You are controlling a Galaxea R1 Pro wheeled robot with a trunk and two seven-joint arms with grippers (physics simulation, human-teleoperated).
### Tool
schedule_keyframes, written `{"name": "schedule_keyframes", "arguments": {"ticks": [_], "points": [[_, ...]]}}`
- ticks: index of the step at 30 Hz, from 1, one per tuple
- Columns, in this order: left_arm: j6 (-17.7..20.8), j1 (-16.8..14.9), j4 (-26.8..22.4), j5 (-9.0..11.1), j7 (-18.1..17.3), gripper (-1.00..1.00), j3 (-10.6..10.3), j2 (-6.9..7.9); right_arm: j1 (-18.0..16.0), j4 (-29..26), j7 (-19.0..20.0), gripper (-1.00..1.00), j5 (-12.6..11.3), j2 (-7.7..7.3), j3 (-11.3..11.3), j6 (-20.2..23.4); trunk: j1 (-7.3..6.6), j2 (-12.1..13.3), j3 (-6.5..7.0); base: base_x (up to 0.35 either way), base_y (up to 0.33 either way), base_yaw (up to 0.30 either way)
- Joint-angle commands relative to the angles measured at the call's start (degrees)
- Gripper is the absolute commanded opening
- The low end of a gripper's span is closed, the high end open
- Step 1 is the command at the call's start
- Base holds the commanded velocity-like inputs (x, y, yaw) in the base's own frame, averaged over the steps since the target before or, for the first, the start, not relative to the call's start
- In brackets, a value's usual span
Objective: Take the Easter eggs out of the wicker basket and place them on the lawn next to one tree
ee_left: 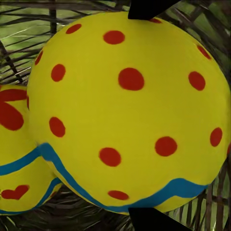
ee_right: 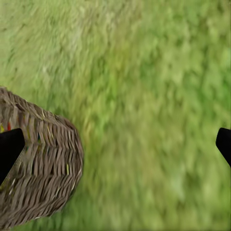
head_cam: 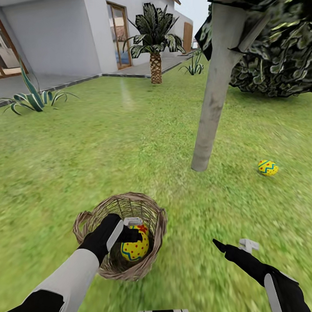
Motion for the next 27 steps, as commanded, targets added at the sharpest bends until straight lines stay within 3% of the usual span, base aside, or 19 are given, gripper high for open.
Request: {"name": "schedule_keyframes", "arguments": {"ticks": [1, 11, 15, 27], "points": [[0.2, 0.0, -0.1, 0.1, 0.0, -1.0, -0.2, 0.03, 0.0, 0.0, 0.2, 1.0, -0.4, 0.06, -0.2, 0.5, -0.03, 0.0, 0.18, -0.007, 0.0, 0.0], [4.2, 0.1, -2.6, 0.3, 0.1, -1.0, -0.3, 0.12, 0.0, 0.0, 0.2, 1.0, -0.4, 0.06, -0.1, 0.5, -0.29, 0.1, 2.4, -0.001, 0.0, 0.0], [7.7, 0.3, -7.3, 0.3, 0.1, -1.0, -0.3, 0.12, 0.0, 0.0, 0.2, 1.0, -0.4, 0.06, -0.1, 0.5, -0.4, 0.2, 3.28, 0.0, 0.0, 0.0], [7.7, 0.4, -14.4, 0.3, 1.0, -1.0, 0.0, 0.12, 0.0, 0.0, 0.1, 1.0, -0.4, 0.06, -0.1, 0.5, -0.71, 0.3, 5.94, 0.0, 0.0, 0.0]]}}
